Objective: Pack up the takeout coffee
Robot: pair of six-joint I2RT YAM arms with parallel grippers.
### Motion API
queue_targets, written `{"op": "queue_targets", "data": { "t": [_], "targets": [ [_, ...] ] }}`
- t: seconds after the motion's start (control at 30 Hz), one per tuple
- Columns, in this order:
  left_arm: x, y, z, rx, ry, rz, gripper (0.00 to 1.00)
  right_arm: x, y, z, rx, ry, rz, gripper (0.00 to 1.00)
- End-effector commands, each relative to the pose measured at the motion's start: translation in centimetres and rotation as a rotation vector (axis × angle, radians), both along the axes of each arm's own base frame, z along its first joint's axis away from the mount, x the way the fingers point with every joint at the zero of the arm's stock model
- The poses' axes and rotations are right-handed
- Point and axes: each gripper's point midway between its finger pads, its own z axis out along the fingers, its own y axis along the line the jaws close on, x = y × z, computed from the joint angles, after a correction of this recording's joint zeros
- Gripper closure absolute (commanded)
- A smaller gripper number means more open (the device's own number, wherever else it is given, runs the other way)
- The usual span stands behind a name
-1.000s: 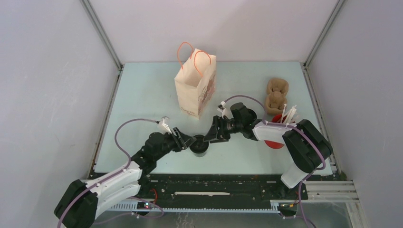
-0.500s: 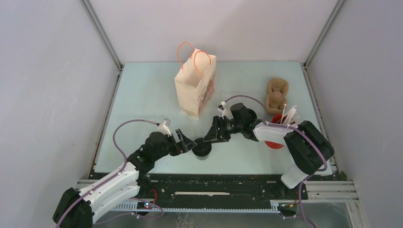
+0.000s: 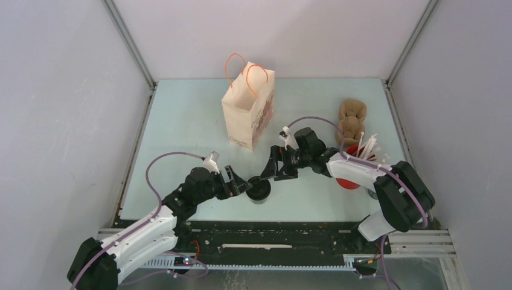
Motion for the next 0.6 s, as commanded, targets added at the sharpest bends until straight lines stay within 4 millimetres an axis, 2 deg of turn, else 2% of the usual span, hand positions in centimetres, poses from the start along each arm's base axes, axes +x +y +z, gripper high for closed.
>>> {"op": "queue_targets", "data": {
  "t": [0.0, 0.2, 0.27, 0.37, 0.47, 0.57],
  "targets": [
    [-0.2, -0.6, 1.0, 0.003, -0.005, -0.041, 0.08, 0.0, -1.2, 2.3, -0.027, -0.049, -0.016, 0.00],
    [-0.2, -0.5, 0.7, 0.007, -0.004, -0.041, 0.09, -2.4, -1.8, 3.5, 0.015, 0.004, -0.023, 0.01],
    [-0.2, -0.5, 0.6, 0.009, -0.002, -0.039, 0.10, -3.3, -1.8, 3.8, 0.050, 0.034, -0.029, 0.04],
    [-0.3, -0.4, 0.2, 0.016, 0.004, -0.036, 0.10, -4.2, -1.5, 4.2, 0.102, 0.065, -0.038, 0.10],
    [-0.3, -0.4, 0.2, 0.017, 0.005, -0.038, 0.10, -4.8, -1.2, 3.8, 0.103, 0.086, -0.042, 0.12],
    [-0.3, -0.5, 0.3, 0.015, 0.004, -0.041, 0.11, -5.4, 0.0, 4.0, 0.136, 0.100, -0.024, 0.14]
  ]
}}
